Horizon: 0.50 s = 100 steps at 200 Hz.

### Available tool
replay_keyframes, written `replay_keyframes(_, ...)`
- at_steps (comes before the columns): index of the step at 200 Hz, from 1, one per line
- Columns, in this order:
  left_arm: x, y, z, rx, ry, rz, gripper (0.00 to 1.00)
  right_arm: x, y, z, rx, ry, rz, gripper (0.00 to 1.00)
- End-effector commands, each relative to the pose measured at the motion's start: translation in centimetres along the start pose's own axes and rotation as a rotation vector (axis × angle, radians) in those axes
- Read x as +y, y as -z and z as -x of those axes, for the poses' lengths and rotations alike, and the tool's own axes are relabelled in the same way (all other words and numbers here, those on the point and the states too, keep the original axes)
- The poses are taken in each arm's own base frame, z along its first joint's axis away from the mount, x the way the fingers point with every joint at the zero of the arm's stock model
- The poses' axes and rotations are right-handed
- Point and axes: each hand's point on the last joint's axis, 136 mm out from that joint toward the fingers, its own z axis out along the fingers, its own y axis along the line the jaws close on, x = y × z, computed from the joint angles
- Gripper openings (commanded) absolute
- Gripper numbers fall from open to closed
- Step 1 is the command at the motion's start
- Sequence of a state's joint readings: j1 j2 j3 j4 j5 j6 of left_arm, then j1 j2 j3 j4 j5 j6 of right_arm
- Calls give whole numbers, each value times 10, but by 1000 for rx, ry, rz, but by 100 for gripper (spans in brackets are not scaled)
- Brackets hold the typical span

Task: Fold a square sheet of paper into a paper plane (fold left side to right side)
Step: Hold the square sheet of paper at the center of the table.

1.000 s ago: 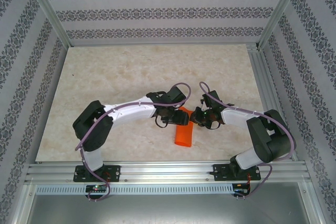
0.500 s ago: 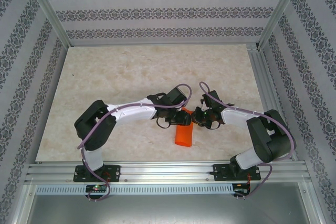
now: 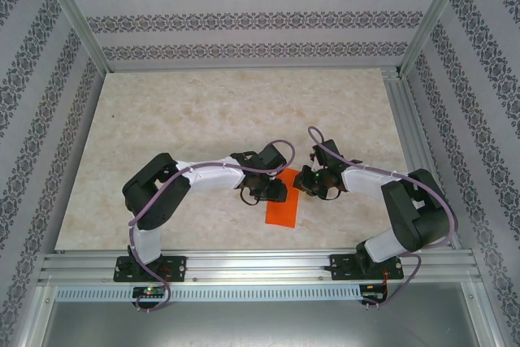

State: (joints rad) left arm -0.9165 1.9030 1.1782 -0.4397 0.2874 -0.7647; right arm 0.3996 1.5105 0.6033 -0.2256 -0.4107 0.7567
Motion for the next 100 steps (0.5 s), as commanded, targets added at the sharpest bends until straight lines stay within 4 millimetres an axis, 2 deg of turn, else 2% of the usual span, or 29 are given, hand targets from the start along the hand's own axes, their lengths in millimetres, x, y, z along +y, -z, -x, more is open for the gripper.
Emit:
replay_keyframes(1, 19, -6, -5, 14, 1, 62, 36, -18, -6, -6, 14, 7, -92, 15)
replay_keyframes(54, 32, -10, -11, 27, 10, 92, 36, -16, -5, -5, 9, 14, -83, 15)
replay_keyframes(76, 34, -12, -14, 37, 12, 89, 36, 11, 2, 4, -23, 33, 50, 15)
replay_keyframes(100, 34, -13, -16, 42, 12, 87, 35, 42, 28, 19, -79, 67, 167, 16)
